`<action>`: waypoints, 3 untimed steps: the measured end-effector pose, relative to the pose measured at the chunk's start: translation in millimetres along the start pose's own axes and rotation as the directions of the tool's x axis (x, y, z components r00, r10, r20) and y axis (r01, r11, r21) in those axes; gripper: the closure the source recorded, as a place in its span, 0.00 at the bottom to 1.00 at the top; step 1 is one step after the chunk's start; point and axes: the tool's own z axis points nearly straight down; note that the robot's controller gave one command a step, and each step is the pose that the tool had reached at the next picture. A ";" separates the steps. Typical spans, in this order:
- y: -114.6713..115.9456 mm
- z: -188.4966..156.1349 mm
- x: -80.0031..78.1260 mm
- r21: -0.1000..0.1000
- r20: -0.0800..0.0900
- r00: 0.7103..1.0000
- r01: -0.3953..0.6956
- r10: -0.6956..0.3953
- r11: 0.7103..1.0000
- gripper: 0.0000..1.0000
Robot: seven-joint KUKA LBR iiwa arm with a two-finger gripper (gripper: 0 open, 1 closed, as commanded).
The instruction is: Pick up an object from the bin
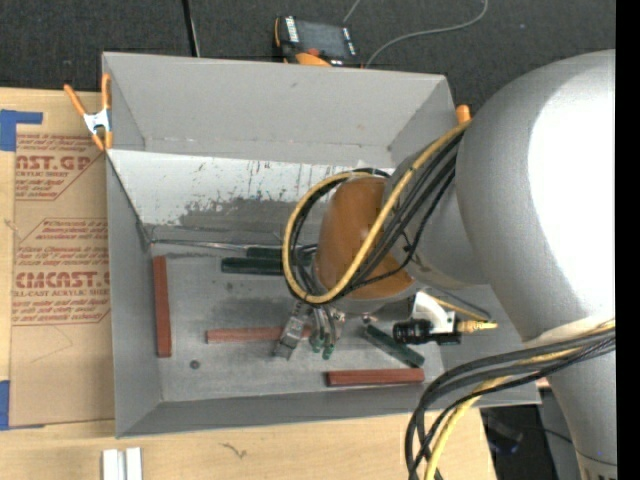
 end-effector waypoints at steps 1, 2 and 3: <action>28.5 -182.0 23.1 -0.006 0.009 0.996 0.092 -0.092 0.996 1.00; 26.7 -177.3 23.3 0.000 0.003 0.996 0.089 -0.089 0.996 0.00; 93.9 -40.1 33.0 0.004 -0.003 0.997 0.071 -0.071 0.997 0.00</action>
Offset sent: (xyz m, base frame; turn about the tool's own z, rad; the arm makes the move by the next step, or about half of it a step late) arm -0.0097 0.0336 0.1776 -0.0888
